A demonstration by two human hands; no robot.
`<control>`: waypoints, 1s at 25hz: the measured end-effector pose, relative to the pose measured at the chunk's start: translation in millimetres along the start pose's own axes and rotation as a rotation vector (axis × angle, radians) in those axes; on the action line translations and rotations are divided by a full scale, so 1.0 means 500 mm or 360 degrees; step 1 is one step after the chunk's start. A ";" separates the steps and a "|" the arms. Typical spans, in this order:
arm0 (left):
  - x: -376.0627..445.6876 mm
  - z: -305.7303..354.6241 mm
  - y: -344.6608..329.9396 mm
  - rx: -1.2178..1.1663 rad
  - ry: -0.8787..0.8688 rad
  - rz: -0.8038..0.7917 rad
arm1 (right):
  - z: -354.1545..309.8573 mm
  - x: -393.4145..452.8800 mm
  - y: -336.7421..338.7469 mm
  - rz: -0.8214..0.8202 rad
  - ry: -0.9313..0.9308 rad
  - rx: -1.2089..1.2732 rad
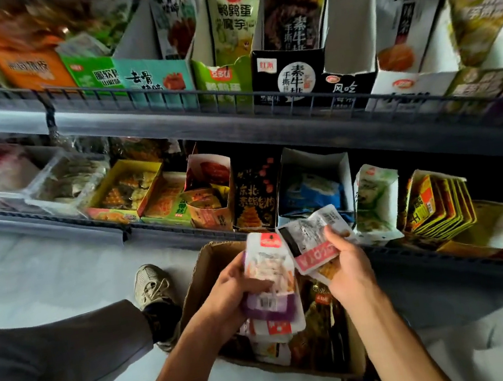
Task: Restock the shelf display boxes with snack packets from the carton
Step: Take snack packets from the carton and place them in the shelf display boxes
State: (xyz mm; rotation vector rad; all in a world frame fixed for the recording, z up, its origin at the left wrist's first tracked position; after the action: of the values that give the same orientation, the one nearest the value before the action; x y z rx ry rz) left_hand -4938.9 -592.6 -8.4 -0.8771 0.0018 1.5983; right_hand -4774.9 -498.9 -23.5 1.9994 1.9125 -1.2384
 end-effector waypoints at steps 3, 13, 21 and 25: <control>0.003 -0.002 0.007 -0.0141 0.0057 0.0140 | 0.013 -0.023 -0.036 -0.0372 -0.0059 -0.0256; -0.008 0.070 -0.047 -0.0142 -0.0273 0.0303 | -0.113 -0.090 -0.068 -0.0231 0.0513 -0.0720; -0.042 0.255 -0.289 0.0489 -0.0920 0.0105 | -0.314 -0.264 -0.196 -0.0448 0.1322 -0.1298; -0.023 0.324 -0.456 0.0453 -0.0880 -0.0175 | -0.484 -0.275 -0.139 -0.0146 0.1472 -0.1291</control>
State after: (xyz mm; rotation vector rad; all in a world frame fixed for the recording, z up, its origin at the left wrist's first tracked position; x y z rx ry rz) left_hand -4831.0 -470.2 218.7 -0.1963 -0.2011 1.6411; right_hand -4704.9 -450.8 250.5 2.0861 2.2589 0.5953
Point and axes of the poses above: each hand's wrist, its own x-axis towards the middle knuckle, its own y-axis out of the back of the hand, z = x × y, the point moved 8 cm from there along x, towards the middle knuckle, and after that the axes turned 3 degrees about y, right-handed, at the moved point
